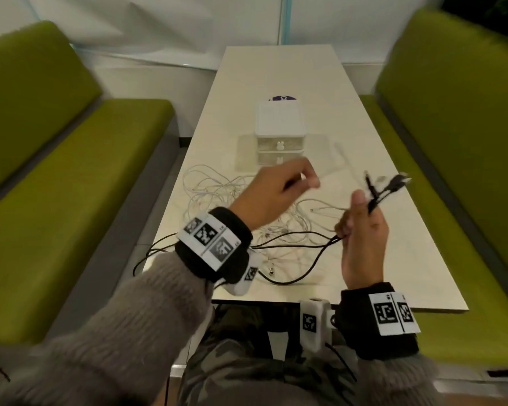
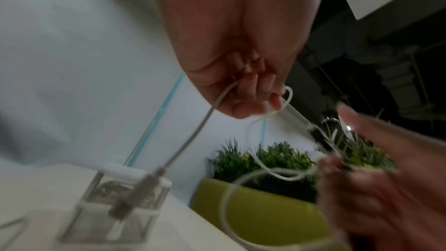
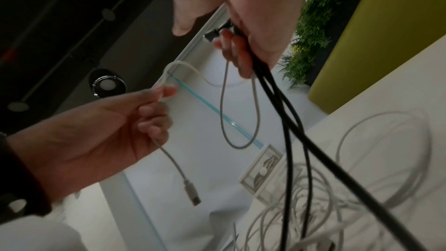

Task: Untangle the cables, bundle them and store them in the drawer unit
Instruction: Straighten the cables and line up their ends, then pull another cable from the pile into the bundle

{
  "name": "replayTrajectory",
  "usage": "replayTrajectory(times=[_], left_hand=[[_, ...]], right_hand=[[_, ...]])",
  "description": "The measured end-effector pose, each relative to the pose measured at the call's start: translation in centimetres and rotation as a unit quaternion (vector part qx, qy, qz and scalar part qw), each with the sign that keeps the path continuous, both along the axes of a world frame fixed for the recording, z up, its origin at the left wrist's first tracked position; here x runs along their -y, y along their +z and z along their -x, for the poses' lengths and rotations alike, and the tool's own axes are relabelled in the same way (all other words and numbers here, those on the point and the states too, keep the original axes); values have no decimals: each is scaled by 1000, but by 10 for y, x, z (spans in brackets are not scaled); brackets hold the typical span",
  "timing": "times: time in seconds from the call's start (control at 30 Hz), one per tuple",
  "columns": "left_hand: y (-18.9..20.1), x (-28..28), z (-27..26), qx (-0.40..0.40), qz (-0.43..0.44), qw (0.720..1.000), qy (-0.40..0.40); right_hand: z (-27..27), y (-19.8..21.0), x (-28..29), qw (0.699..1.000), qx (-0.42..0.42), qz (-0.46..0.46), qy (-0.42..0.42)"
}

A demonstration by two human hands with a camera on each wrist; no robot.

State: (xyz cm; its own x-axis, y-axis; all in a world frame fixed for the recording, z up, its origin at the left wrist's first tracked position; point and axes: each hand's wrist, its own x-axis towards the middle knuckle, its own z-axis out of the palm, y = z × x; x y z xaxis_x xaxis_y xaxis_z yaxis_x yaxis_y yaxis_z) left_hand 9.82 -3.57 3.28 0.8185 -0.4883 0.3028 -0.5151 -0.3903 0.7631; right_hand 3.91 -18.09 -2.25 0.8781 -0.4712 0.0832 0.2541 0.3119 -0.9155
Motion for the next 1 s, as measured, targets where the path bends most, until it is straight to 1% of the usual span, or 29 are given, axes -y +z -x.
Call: replayTrajectory(times=[0.03,0.1,0.23,0.27,0.37,0.43,0.47,0.53,0.57,0.6,0.67,0.7,0.73,0.77,0.8,0.83,0.87,0.93,0.97,1.0], left_hand=[[-10,4,7,-2,-21,1000,-10],[-23,9,18,-12,-38,999,-30],[-40,7,29,-49,-26,998,-34],[-43,2,31,-50,-31,998,-30],[-56,-24,35,-40,-63,997,-19],[-67,-52,38,-15,-91,996,-5],[-72,-70,39,-4,-99,995,16],[-81,-117,38,-3,-117,988,101],[-86,-147,37,2,-137,977,161],[-90,-176,37,20,-159,961,225],[-98,-236,35,41,-197,910,364],[-103,-264,31,28,-205,874,439],[-109,-291,28,3,-226,831,508],[-120,-321,22,-30,-261,787,558],[-132,-348,19,-86,-289,751,588],[-139,-367,17,-146,-311,728,593],[-141,-373,16,-181,-321,714,595],[-128,-344,18,-235,-320,666,632],[-118,-320,18,-218,-311,662,646],[-107,-294,16,-155,-290,689,646]], right_hand=[[0,-1,-5,999,-11,20,28],[1,-4,-13,996,-41,57,55],[1,-7,-15,993,-54,99,40],[0,-7,-13,993,-62,92,30],[0,-7,-2,997,-73,35,11],[1,-7,7,996,-86,22,-5],[1,-7,12,996,-90,13,-17],[2,-6,23,994,-99,-17,-43],[3,-6,28,993,-101,-30,-54],[4,-6,33,992,-100,-36,-63],[5,-7,39,992,-94,-38,-70],[6,-8,40,992,-93,-40,-73],[7,-8,40,992,-94,-47,-76],[8,-8,39,991,-92,-58,-78],[8,-7,39,990,-89,-71,-79],[8,-6,37,990,-86,-82,-77],[9,-5,35,990,-82,-91,-73],[10,-3,30,991,-68,-101,-60],[10,-3,27,991,-62,-104,-52],[10,-2,23,992,-59,-107,-42]])
